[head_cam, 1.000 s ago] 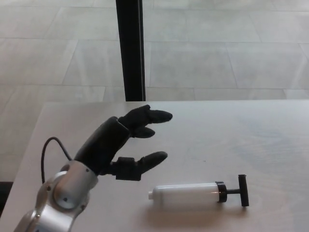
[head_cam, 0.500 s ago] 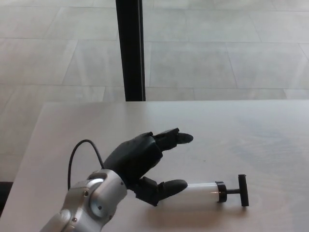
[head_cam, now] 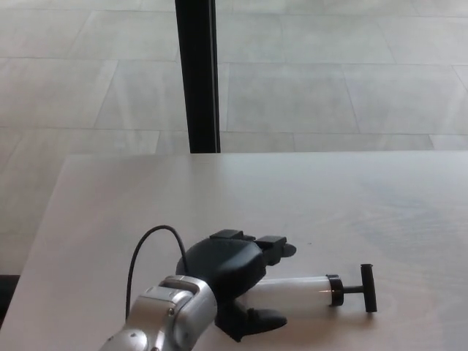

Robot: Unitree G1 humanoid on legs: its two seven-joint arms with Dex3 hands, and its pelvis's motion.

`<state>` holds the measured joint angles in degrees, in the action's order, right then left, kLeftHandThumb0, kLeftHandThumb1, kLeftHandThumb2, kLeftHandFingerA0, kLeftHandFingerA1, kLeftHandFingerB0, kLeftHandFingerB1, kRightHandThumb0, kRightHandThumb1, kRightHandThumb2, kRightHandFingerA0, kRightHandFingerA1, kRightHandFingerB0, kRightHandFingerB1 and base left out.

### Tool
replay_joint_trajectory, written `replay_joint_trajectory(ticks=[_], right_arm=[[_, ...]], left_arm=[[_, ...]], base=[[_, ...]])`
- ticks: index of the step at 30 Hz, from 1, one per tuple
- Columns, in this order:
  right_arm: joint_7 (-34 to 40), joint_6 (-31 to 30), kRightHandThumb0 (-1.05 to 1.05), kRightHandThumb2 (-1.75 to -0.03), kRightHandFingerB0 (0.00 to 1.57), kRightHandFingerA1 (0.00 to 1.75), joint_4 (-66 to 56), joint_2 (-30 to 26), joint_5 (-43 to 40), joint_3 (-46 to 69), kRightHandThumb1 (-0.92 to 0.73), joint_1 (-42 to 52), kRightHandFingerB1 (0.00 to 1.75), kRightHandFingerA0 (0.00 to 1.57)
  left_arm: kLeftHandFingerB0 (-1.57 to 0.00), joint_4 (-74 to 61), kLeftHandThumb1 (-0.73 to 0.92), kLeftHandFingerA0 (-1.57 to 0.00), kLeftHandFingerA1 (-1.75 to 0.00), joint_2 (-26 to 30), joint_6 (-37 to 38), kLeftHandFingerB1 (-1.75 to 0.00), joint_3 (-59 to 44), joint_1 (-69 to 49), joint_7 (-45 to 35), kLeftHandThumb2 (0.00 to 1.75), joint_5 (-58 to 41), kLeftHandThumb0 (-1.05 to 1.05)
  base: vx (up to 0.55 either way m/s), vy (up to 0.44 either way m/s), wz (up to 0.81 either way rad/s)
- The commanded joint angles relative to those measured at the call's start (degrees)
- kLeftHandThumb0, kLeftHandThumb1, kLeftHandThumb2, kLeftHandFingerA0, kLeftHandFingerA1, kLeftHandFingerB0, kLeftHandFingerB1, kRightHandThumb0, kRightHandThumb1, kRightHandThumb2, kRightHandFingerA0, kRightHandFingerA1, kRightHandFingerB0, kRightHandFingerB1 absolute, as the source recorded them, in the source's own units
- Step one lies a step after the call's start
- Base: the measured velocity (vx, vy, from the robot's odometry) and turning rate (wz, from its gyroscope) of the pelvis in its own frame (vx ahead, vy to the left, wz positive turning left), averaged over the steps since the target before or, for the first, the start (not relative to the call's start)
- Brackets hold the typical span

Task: The robot uses its left hand to lift the air pump kept on the middle of the desk and use the right hand to pull out the handle

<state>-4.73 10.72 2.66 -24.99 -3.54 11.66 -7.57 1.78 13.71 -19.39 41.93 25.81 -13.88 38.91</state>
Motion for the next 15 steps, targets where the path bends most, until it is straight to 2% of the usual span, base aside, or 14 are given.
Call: replay_joint_trajectory(ticks=[1, 6, 7, 8, 9, 10, 11, 13, 15], right_arm=[[1.2, -4.3, -0.57, -0.62, 0.56, 0.62, -2.6, 2.0, -0.9, 0.9, -0.73, -1.3, 0.47, 0.62], [0.9, -4.6, -0.56, -0.62, 0.57, 0.63, -2.6, 2.2, -1.2, 0.8, -0.73, -1.2, 0.46, 0.62], [0.8, -4.9, -0.57, -0.62, 0.57, 0.64, -2.8, 2.2, -1.4, 0.9, -0.73, -1.3, 0.46, 0.62], [0.8, -5.1, -0.57, -0.62, 0.57, 0.64, -2.9, 2.3, -1.6, 1.0, -0.73, -1.3, 0.46, 0.62], [0.8, -5.5, -0.55, -0.62, 0.57, 0.66, -3.1, 2.6, -2.3, 1.1, -0.72, -1.4, 0.47, 0.61], [0.7, -5.6, -0.55, -0.62, 0.57, 0.66, -3.3, 2.6, -2.2, 1.1, -0.72, -1.4, 0.47, 0.61], [0.7, -5.7, -0.55, -0.62, 0.57, 0.64, -3.2, 2.4, -1.9, 1.0, -0.73, -1.4, 0.46, 0.61], [0.6, -5.8, -0.55, -0.62, 0.58, 0.64, -3.4, 2.3, -1.6, 0.9, -0.74, -1.4, 0.47, 0.61], [0.3, -5.9, -0.55, -0.62, 0.59, 0.65, -3.5, 2.3, -1.8, 1.0, -0.74, -1.4, 0.47, 0.61]], left_arm=[[-0.09, 10.3, 0.59, 0.0, -0.31, 1.1, -16.1, -0.41, 13.3, 4.4, -6.2, 1.01, 30.6, -0.86], [-0.09, 12.4, 0.58, 0.0, -0.32, -0.4, -17.7, -0.4, 15.1, 4.7, -5.4, 1.01, 30.9, -0.84], [-0.14, 13.0, 0.75, 0.0, -0.36, -1.4, -18.3, -0.32, 15.1, 4.8, -4.4, 0.64, 30.3, -0.85], [-0.14, 13.3, 0.75, 0.0, -0.36, -1.9, -18.8, -0.32, 15.0, 4.7, -3.5, 0.64, 29.8, -0.85], [-0.08, 14.4, 0.59, 0.0, -0.37, -2.6, -18.9, -0.42, 15.3, 4.8, -1.5, 1.0, 30.1, -0.87], [-0.08, 14.4, 0.59, 0.0, -0.37, -2.6, -19.1, -0.42, 15.4, 4.7, -1.5, 1.0, 30.1, -0.87], [-0.2, 15.7, 0.74, -0.07, -0.51, -4.9, -19.5, -0.36, 14.2, 4.3, 3.1, 0.63, 28.1, -0.85], [-0.28, 17.4, 0.74, -0.18, -0.55, -8.0, -19.9, -0.38, 12.5, 3.4, 10.3, 0.63, 26.0, -0.83], [-0.29, 18.5, 0.75, -0.21, -0.57, -9.9, -19.7, -0.4, 11.7, 3.2, 13.5, 0.63, 25.3, -0.82]], base=[[0.0, 0.0, 0.0], [0.0, 0.0, 0.0], [0.0, 0.0, 0.0], [0.0, 0.0, 0.0], [0.0, 0.0, 0.0], [0.0, 0.0, 0.0], [0.0, 0.0, 0.0], [0.0, 0.0, 0.0], [0.0, 0.0, 0.0]])
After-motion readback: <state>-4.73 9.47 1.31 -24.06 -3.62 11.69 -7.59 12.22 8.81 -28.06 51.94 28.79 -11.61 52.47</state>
